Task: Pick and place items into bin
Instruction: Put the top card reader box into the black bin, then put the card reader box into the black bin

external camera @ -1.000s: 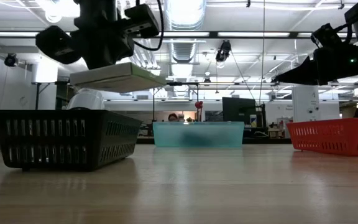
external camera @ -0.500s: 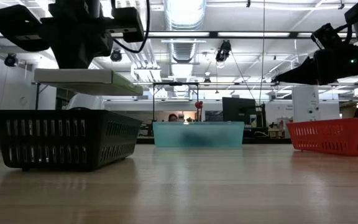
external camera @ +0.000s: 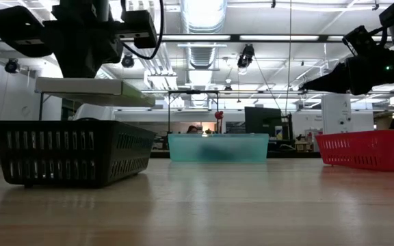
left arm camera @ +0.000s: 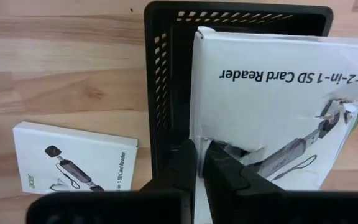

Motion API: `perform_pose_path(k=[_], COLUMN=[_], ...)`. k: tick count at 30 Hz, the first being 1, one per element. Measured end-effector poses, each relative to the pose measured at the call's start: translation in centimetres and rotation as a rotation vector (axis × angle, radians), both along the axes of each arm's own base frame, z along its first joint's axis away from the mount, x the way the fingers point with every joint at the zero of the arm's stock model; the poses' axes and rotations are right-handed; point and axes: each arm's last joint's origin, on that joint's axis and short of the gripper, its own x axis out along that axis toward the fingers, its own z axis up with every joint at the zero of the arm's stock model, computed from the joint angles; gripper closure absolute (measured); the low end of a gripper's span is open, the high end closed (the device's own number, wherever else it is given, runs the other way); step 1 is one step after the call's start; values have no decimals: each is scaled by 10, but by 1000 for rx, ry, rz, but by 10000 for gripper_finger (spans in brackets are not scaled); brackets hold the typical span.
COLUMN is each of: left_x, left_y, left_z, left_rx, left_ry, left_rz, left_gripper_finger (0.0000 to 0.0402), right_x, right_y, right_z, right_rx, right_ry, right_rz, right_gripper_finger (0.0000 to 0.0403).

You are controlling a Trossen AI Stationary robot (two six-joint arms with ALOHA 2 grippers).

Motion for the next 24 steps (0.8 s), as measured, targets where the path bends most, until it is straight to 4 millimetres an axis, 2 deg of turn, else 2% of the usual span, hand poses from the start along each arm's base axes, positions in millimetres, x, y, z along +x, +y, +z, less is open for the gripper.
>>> perform_pose_path(k=[14,24], left_x=[-3,3], left_y=[1,-1], left_z=[-10,-9], left_rx=[3,1], left_ry=[12,-76], left_rz=[-28,-206], left_gripper_finger=[359,288], right_x=[0,0], right_y=[0,0], right_z=[0,0], right_rx=[-7,-7], right_ry=[5,4], right_rz=[1,1], right_gripper_finger=[375,375])
